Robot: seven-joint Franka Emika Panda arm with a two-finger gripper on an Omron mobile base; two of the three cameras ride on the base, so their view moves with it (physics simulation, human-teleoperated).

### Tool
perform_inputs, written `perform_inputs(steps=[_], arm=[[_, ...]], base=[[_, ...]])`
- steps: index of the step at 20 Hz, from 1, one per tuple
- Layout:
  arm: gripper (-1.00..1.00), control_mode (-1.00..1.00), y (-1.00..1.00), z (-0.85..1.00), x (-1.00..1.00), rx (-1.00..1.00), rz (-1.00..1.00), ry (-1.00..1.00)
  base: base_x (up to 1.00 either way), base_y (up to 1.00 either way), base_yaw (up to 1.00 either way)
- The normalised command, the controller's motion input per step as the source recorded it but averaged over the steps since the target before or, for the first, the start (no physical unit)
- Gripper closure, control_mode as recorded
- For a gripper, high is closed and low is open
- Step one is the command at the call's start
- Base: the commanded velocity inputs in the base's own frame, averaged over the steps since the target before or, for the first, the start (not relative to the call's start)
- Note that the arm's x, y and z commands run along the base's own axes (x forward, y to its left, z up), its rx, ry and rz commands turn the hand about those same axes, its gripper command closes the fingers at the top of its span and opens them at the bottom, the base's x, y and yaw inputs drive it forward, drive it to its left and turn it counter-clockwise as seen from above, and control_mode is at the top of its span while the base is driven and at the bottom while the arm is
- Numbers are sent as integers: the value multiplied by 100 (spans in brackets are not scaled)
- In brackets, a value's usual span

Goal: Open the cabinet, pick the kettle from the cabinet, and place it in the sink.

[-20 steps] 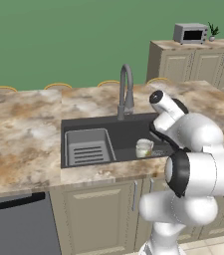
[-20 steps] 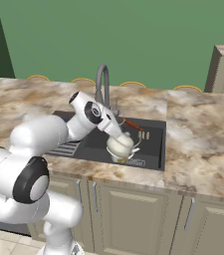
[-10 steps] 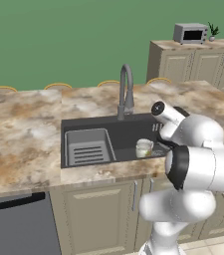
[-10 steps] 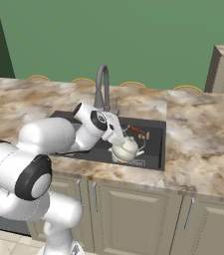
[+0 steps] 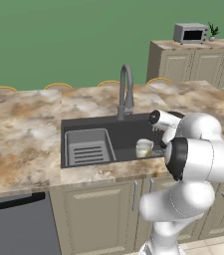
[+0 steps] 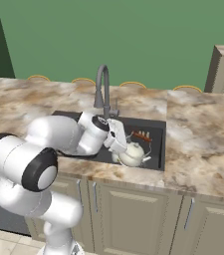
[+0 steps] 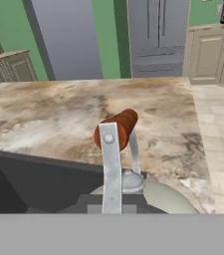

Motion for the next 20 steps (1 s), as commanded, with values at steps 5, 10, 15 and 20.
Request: perform_inputs(steps=[5, 10, 15, 20], arm=[[100, -100, 0, -5, 22, -5, -10, 8], [100, -100, 1, -4, 32, -7, -2, 0], [100, -100, 1, 0, 29, -7, 0, 0], [100, -100, 5, -4, 26, -3, 0, 0]], base=[[0, 0, 0], [0, 0, 0], [0, 0, 0], [0, 0, 0]])
